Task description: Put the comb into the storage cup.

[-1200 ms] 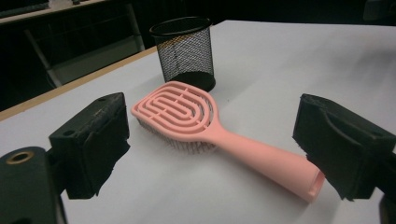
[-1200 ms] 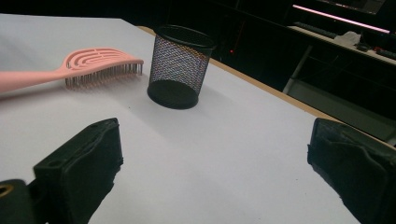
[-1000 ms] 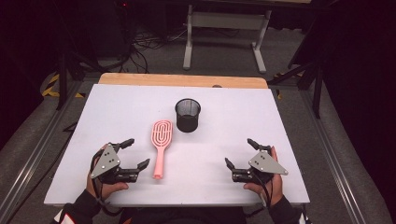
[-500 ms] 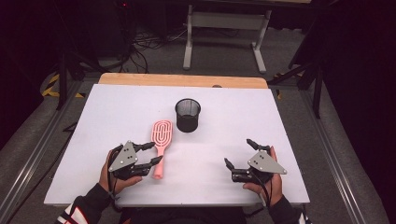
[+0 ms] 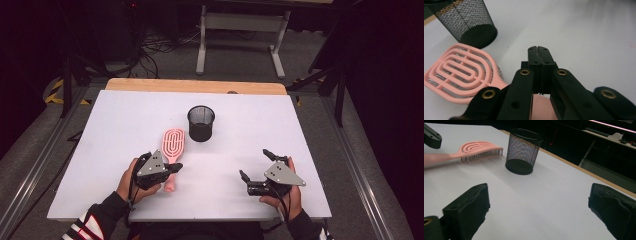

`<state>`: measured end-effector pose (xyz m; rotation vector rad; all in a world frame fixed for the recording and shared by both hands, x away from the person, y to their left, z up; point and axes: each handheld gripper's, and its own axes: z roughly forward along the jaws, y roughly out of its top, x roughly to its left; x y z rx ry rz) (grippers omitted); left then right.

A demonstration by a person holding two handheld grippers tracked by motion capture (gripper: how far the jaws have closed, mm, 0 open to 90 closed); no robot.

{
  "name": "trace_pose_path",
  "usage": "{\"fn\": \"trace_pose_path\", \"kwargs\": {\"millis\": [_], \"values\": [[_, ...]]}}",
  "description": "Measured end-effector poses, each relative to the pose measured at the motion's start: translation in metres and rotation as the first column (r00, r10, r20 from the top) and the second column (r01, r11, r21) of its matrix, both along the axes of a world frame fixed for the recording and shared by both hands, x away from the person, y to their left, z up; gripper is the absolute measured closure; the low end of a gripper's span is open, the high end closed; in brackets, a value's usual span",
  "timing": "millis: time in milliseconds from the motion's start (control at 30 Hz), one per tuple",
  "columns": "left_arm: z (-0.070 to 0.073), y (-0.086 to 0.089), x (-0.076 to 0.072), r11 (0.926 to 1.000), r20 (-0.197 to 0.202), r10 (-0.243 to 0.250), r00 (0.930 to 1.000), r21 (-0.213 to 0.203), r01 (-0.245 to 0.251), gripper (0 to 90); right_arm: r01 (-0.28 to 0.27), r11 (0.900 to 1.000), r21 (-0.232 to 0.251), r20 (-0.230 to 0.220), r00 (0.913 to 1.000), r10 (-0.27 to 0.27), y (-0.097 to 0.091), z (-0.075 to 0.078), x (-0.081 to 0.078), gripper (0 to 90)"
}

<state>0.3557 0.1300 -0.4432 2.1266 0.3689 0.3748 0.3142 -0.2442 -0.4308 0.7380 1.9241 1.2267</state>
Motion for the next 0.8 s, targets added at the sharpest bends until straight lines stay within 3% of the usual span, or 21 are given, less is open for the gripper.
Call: {"fn": "trace_pose_path", "kwargs": {"millis": [267, 533, 800], "values": [[-0.007, -0.004, 0.003, 0.9968, -0.046, -0.026, 0.9986, 0.074, 0.029, 90.0, -0.003, 1.0, -0.001, -0.003, 1.0, 0.003, 0.0, -0.001, 0.0, 4.1], [-0.014, -0.003, 0.004, 0.9875, -0.09, -0.029, 0.9955, 0.152, 0.043, 90.0, -0.001, 0.9999, -0.011, -0.012, 0.9999, 0.001, 0.001, -0.002, 0.001, 4.5], [-0.016, 0.002, 0.005, 0.9878, -0.114, -0.021, 0.9933, 0.151, 0.038, 90.0, 0.008, 1.0, -0.005, -0.014, 0.9999, -0.008, 0.0, -0.001, 0.002, 4.5]]}}
